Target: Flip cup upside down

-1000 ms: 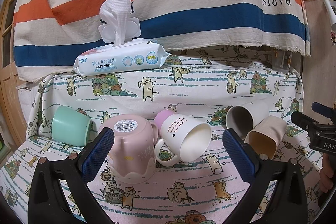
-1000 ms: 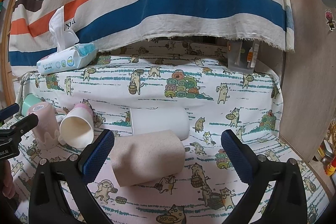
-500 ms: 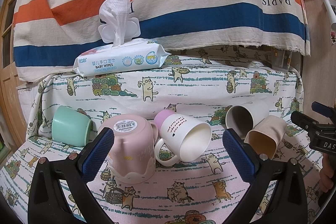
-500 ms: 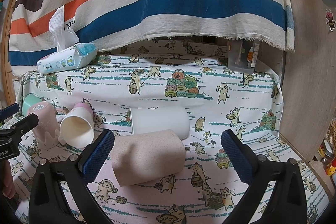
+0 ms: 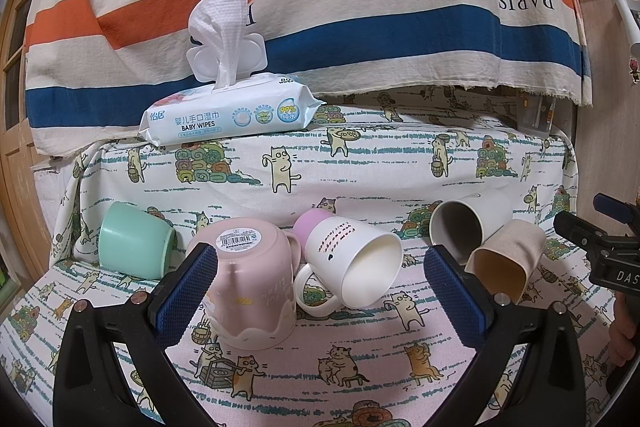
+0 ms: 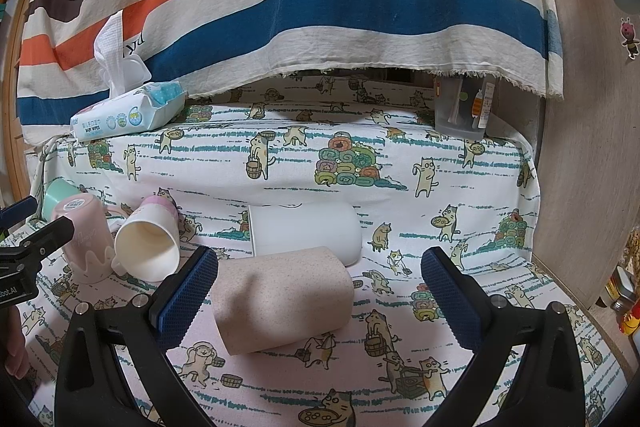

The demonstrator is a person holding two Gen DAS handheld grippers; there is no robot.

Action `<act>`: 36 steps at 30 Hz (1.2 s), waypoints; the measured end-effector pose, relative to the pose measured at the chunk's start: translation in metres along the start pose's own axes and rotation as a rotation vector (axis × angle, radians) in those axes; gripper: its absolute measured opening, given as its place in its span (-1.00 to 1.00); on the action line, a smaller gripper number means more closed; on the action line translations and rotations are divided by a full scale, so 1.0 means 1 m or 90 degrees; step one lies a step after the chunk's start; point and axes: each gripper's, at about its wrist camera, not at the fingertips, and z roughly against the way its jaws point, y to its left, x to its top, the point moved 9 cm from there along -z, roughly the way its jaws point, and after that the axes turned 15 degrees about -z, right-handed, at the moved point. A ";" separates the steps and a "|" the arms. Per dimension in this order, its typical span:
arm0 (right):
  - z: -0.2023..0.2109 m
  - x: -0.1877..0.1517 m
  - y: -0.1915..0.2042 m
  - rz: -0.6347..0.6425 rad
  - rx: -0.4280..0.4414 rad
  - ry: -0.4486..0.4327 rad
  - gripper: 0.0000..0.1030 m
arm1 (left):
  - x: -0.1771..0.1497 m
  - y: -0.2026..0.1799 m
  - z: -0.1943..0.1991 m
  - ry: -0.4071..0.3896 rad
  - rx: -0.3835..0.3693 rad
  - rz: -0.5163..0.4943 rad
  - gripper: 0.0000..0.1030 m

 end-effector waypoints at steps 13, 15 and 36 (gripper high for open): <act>0.000 0.000 0.001 0.000 0.000 0.001 0.99 | 0.000 0.000 0.000 0.000 0.000 -0.001 0.99; 0.000 0.000 0.001 0.000 0.000 0.001 0.99 | 0.000 0.000 0.000 0.001 0.000 0.000 0.99; 0.000 0.000 0.000 0.000 0.001 0.003 0.99 | -0.006 0.004 -0.001 0.002 0.001 0.000 0.99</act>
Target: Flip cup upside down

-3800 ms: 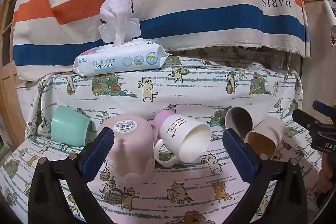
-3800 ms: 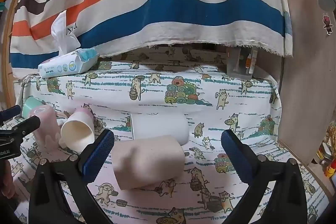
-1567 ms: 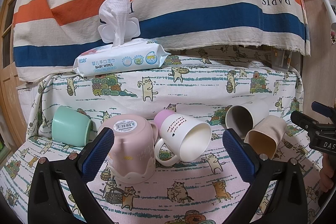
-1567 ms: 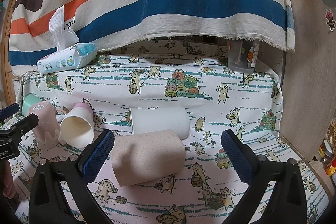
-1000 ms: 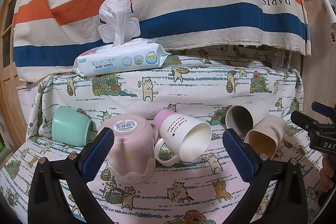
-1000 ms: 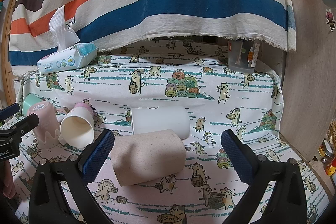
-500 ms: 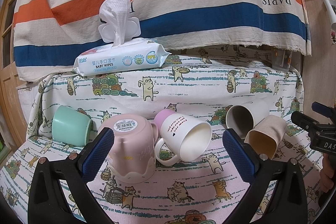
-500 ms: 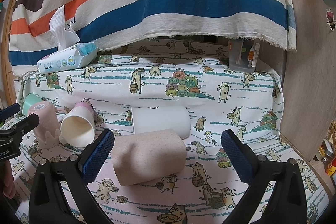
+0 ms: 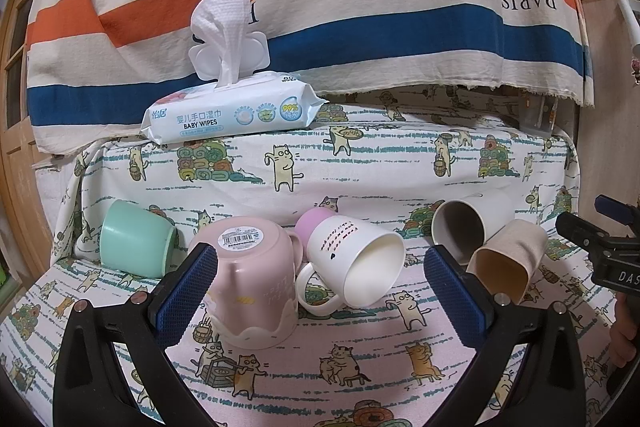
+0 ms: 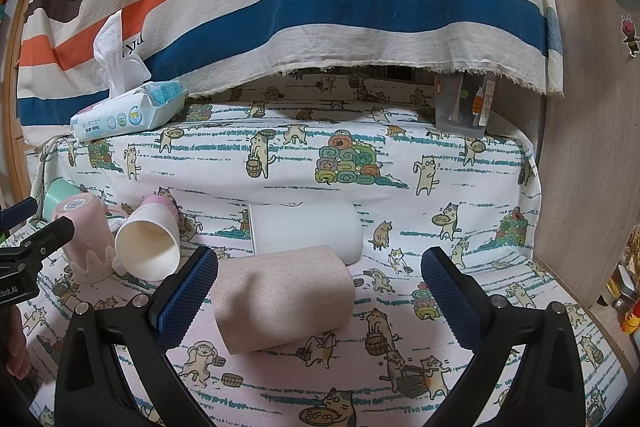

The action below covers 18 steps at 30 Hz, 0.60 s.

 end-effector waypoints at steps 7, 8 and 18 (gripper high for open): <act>-0.003 -0.002 -0.006 -0.051 0.032 0.036 0.99 | 0.000 0.002 0.001 0.003 -0.002 0.003 0.99; -0.005 0.000 -0.010 -0.065 0.034 0.047 0.99 | 0.000 0.001 -0.001 0.004 -0.002 0.003 0.99; -0.023 0.018 -0.045 -0.187 0.035 0.167 0.99 | 0.002 -0.001 0.000 0.001 0.005 -0.008 0.99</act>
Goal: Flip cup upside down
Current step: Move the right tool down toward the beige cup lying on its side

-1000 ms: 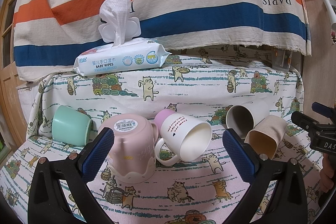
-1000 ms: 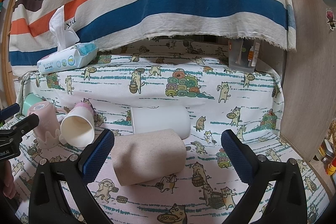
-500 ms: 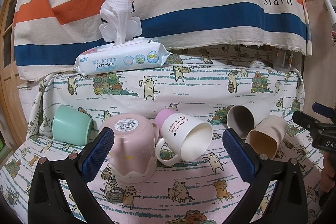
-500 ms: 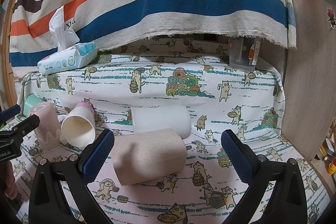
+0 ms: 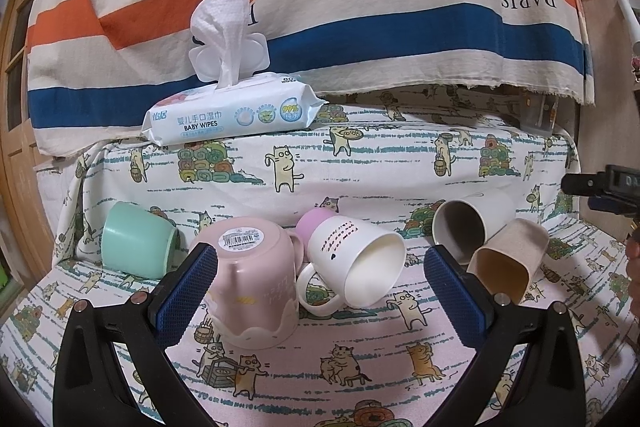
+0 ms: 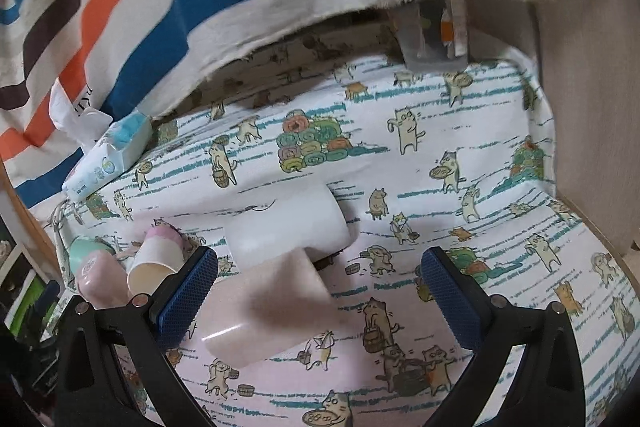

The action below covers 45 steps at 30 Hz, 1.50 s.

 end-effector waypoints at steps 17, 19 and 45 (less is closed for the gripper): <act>-0.066 -0.054 0.023 0.040 0.068 0.228 0.99 | -0.002 0.003 -0.005 0.017 0.002 0.003 0.99; -0.065 -0.059 0.028 0.083 0.051 0.224 0.99 | -0.002 0.001 -0.005 0.017 0.003 -0.002 0.99; -0.013 -0.085 0.058 0.339 0.018 0.146 0.99 | -0.003 0.002 -0.007 0.025 0.009 -0.004 0.99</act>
